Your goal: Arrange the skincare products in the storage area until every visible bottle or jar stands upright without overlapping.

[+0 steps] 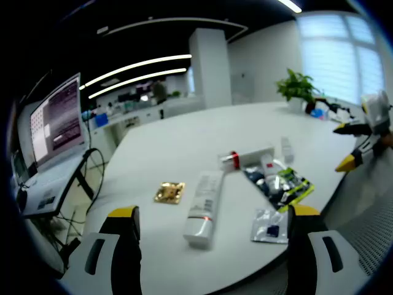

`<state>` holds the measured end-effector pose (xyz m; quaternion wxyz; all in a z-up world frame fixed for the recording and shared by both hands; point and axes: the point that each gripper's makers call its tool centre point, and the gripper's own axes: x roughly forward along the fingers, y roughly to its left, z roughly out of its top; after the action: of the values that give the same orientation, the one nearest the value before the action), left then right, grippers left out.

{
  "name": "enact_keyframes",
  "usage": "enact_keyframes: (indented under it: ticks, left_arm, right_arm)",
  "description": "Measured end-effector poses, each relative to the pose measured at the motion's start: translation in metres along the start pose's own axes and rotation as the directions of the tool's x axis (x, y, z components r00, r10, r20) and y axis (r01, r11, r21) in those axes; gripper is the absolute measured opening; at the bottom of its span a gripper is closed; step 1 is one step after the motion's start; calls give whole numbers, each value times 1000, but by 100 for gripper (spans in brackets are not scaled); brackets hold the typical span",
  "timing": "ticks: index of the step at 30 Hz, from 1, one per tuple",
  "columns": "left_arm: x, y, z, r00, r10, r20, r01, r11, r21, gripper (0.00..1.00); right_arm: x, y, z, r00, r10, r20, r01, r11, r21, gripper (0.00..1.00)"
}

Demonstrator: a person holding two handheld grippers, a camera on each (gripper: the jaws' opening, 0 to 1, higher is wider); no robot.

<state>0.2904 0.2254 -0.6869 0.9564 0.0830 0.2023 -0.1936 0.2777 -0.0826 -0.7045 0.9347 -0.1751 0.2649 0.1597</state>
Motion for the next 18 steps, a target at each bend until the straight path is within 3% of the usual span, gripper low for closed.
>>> enact_keyframes:
  ticks: [18]
  left_arm:
    - [0,-1,1,1000,-9,4,9,1000,6,97]
  right_arm:
    - [-1,-1,-2,1000,-10,-16,10,1000,-16,99]
